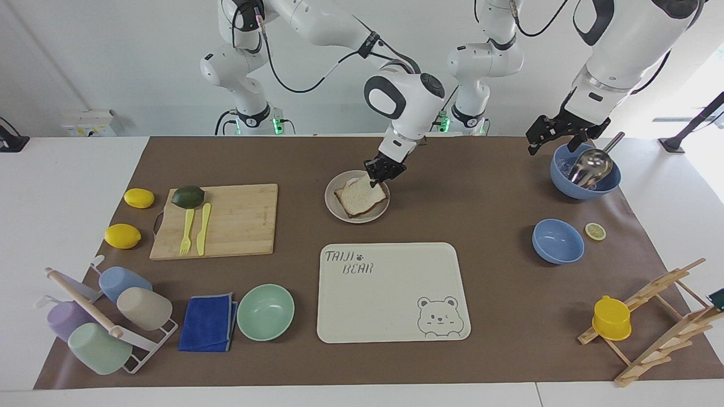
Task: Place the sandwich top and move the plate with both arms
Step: 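Carry the bread slice with the right gripper onto the egg sandwich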
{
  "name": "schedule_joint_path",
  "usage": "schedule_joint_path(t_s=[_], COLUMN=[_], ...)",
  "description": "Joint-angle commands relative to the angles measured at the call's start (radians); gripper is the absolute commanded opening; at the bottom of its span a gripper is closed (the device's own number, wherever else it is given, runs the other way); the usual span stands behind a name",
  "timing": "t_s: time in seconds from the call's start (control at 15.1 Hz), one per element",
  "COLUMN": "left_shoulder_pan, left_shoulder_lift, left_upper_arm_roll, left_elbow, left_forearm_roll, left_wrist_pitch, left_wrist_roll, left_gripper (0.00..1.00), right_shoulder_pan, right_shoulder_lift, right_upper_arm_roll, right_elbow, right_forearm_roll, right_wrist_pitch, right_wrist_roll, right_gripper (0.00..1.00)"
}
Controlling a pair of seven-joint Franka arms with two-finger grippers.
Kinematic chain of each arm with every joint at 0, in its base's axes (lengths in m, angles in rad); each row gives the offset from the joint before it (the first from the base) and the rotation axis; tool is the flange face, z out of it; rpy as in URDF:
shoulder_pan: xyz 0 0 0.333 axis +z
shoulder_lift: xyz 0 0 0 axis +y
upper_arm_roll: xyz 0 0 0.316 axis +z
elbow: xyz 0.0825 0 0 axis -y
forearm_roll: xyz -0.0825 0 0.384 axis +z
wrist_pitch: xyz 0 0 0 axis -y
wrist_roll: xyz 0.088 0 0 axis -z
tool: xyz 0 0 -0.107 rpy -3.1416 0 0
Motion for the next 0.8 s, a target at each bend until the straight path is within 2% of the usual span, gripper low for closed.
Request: schedule_joint_path(t_s=[0.0,0.07,0.13,0.33,0.46,0.53,0.66,0.73], left_shoulder_pan=[-0.002,-0.002,-0.002,0.004,0.003,0.003,0.003,0.001], left_shoulder_lift=[-0.006,-0.006,-0.008,-0.008,-0.010,-0.010,-0.011,-0.019], left_upper_arm_roll=[0.004,0.004,0.004,0.004,0.004,0.002,0.002,0.002], left_elbow=[0.000,-0.002,-0.003,-0.005,-0.006,-0.008,-0.012,-0.026], left_forearm_roll=[0.017,0.017,0.017,0.016,0.016,0.016,0.011,0.008], left_wrist_pitch=[-0.003,-0.003,-0.001,-0.001,-0.003,-0.003,-0.004,-0.001], left_wrist_roll=[0.000,-0.001,-0.001,0.000,-0.001,0.000,0.003,0.002], left_gripper=[1.00,1.00,1.00,1.00,1.00,1.00,1.00,1.00], right_shoulder_pan=[-0.013,-0.015,-0.015,-0.015,-0.019,-0.024,-0.101,-0.163], right_shoulder_lift=[-0.020,-0.023,-0.027,-0.029,-0.027,-0.030,-0.076,-0.111], right_upper_arm_roll=[0.005,0.005,0.005,0.007,0.005,0.003,0.000,0.003], right_elbow=[-0.037,-0.052,-0.064,-0.068,-0.058,-0.052,-0.048,-0.049], right_forearm_roll=[0.024,0.024,0.024,0.051,0.114,0.116,0.118,0.119], right_wrist_pitch=[0.030,0.040,0.051,0.051,0.073,0.093,0.093,0.081], right_wrist_roll=[0.008,0.008,0.008,0.017,0.048,0.045,0.030,0.012], right_gripper=[0.11,0.29,0.30,0.50,0.72,0.79,1.00,1.00])
